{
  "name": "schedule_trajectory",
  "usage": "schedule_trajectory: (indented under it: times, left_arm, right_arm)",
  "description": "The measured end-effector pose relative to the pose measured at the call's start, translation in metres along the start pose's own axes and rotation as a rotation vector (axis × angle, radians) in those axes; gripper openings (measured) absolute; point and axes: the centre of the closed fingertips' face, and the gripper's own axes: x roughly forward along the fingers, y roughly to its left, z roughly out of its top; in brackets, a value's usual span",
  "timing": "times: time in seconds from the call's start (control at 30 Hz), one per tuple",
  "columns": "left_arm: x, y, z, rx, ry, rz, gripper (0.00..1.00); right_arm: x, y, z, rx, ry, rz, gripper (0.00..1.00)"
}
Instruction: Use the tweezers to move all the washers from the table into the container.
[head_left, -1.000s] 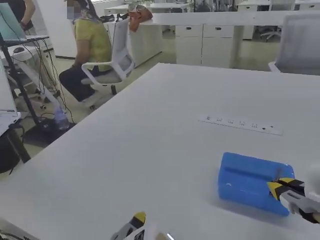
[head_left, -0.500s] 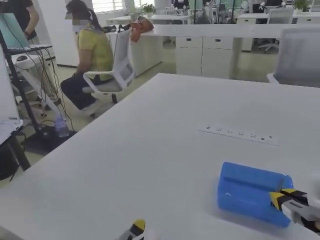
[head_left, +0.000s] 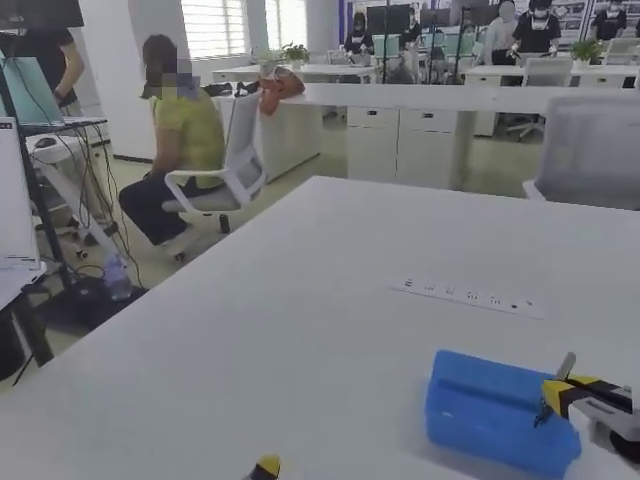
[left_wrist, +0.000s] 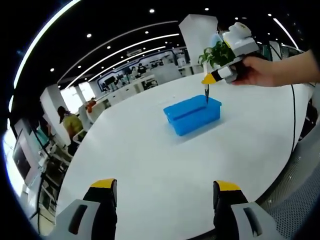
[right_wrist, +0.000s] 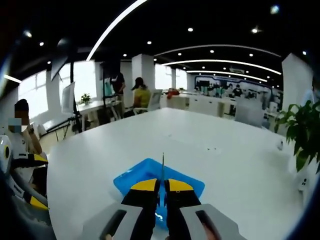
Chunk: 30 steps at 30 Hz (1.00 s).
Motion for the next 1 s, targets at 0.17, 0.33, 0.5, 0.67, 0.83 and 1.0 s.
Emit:
schedule_trajectory:
  times: [0.17, 0.33, 0.5, 0.67, 0.83, 1.0]
  left_arm:
    - [0.0, -0.003, 0.001, 0.011, -0.007, -0.013, 0.8]
    - [0.0, -0.003, 0.001, 0.011, -0.009, -0.01, 0.8]
    - [-0.001, -0.002, 0.001, 0.013, -0.008, -0.003, 0.79]
    - [-0.001, -0.002, 0.0, 0.015, -0.003, -0.007, 0.78]
    - [0.0, -0.003, -0.001, 0.013, 0.0, -0.012, 0.78]
    - [-0.001, -0.005, 0.002, 0.011, -0.016, -0.021, 0.78]
  right_arm:
    - [-0.017, 0.021, 0.007, -0.04, 0.01, 0.103, 0.02]
    - [-0.034, 0.045, -0.018, -0.203, 0.128, 0.188, 0.02]
    - [-0.048, 0.057, -0.047, -0.337, 0.261, 0.241, 0.02]
    - [-0.049, 0.07, -0.071, -0.539, 0.383, 0.293, 0.01]
    - [-0.044, 0.085, -0.104, -0.634, 0.536, 0.406, 0.01]
    - [-0.042, 0.107, -0.131, -0.655, 0.65, 0.532, 0.02]
